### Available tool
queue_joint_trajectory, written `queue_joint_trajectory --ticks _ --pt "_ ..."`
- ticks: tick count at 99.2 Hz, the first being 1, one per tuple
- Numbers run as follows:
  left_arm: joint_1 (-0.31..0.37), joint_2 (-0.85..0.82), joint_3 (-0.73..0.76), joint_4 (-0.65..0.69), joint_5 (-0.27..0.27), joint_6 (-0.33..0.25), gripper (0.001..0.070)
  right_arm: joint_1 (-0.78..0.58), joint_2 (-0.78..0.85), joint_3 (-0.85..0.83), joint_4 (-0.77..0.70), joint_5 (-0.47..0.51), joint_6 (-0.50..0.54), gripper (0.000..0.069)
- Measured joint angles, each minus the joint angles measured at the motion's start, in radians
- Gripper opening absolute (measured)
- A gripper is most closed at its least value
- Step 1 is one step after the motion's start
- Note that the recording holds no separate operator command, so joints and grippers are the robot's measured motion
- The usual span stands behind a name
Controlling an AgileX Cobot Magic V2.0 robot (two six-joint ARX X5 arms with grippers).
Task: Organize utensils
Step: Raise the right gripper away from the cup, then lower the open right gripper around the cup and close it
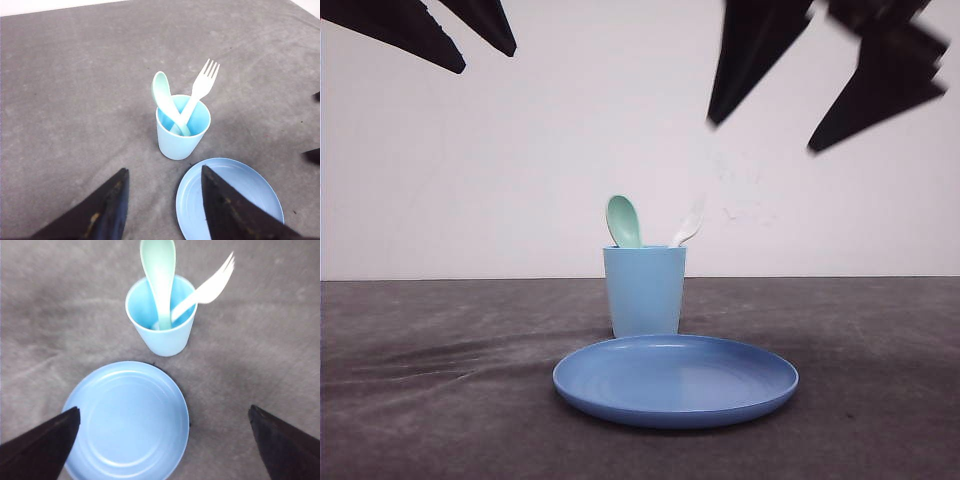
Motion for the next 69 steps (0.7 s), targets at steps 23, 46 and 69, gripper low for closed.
queue_joint_trajectory --ticks 23,46,69 --pt "0.000 0.000 0.000 0.002 0.000 0.000 0.0271 0.000 0.212 0.000 0.150 -0.004 0.035 0.0680" --pt "0.000 0.000 0.000 0.002 0.000 0.000 0.0271 0.000 0.342 0.000 0.297 -0.030 0.087 0.0680" --pt "0.000 0.000 0.000 -0.003 0.000 0.000 0.0271 0.000 0.403 0.000 0.370 -0.030 0.119 0.0680"
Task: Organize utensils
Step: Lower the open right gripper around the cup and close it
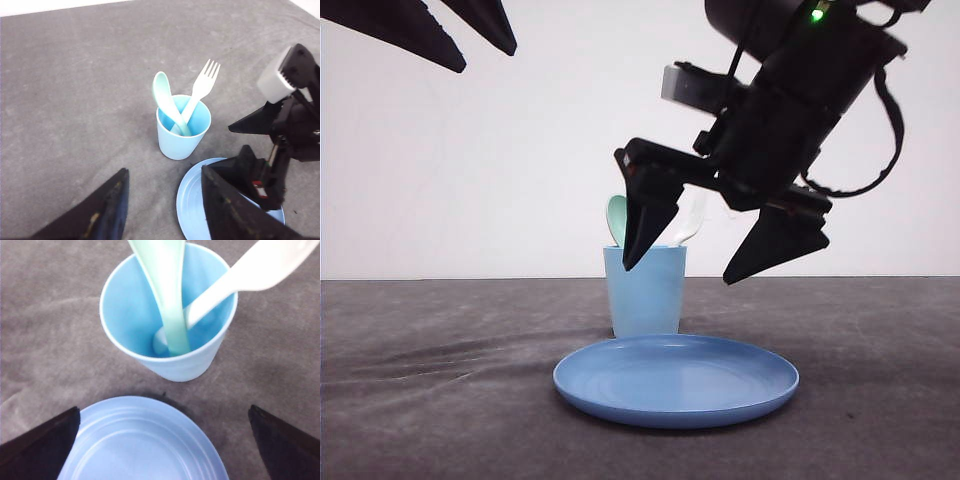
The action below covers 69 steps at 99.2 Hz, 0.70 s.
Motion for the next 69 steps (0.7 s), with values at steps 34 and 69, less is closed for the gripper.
queue_joint_trajectory --ticks 34,69 --pt "0.000 0.000 0.000 -0.002 0.000 0.000 0.0271 -0.002 0.054 0.033 0.047 0.002 0.008 0.0680" --pt "0.000 0.000 0.000 -0.002 0.000 0.000 0.0271 -0.002 0.151 0.123 0.027 0.003 0.008 0.0681"
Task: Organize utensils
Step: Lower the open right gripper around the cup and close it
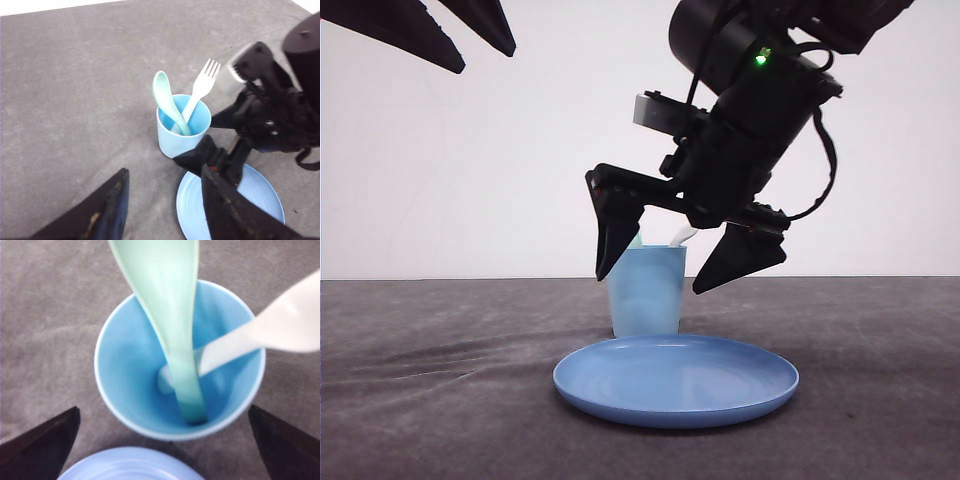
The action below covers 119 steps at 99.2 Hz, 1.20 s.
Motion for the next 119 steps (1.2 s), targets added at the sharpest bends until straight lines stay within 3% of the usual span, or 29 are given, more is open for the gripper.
queue_joint_trajectory --ticks 72,98,119 --pt "0.000 0.000 0.000 -0.001 0.000 0.001 0.0271 -0.008 0.105 0.064 0.039 0.028 0.000 0.0676" --pt "0.000 0.000 0.000 -0.008 0.000 0.001 0.0271 -0.010 0.108 0.064 0.042 0.030 0.000 0.0460" --pt "0.000 0.000 0.000 -0.025 0.000 0.001 0.0271 -0.011 0.108 0.064 0.048 0.029 -0.004 0.0430"
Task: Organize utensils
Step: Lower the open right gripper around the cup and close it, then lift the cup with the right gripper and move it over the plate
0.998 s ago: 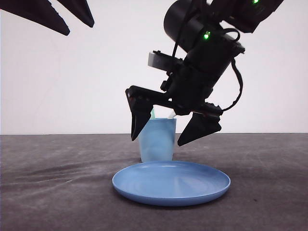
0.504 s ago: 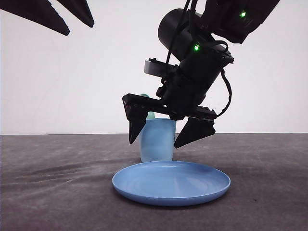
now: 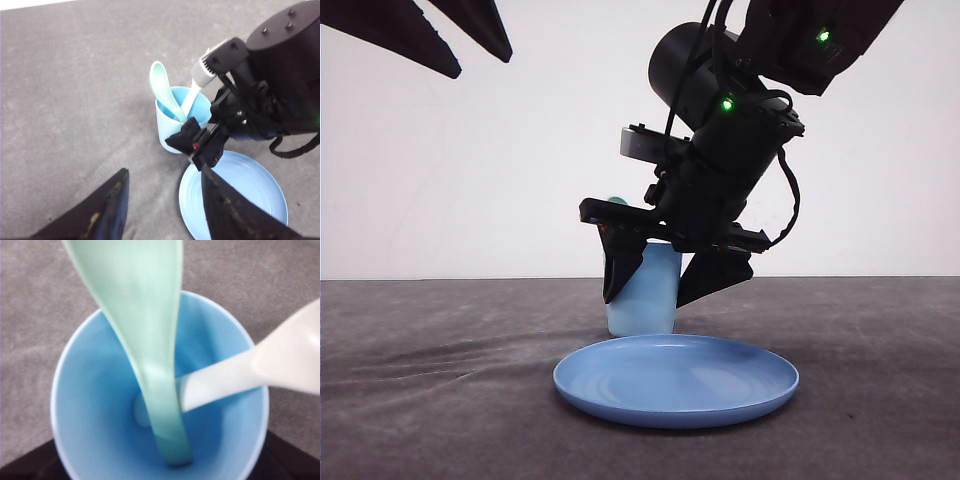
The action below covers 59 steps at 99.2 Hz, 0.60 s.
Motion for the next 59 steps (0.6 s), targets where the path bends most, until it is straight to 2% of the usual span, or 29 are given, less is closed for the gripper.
queue_joint_trajectory --ticks 22,59 --pt "0.000 0.000 0.000 -0.001 0.000 0.000 0.0271 0.000 -0.039 0.002 -0.071 -0.002 -0.032 0.0429" --pt "0.000 0.000 0.000 -0.001 0.000 0.000 0.0271 0.006 -0.378 0.005 -0.319 -0.001 -0.178 0.0424"
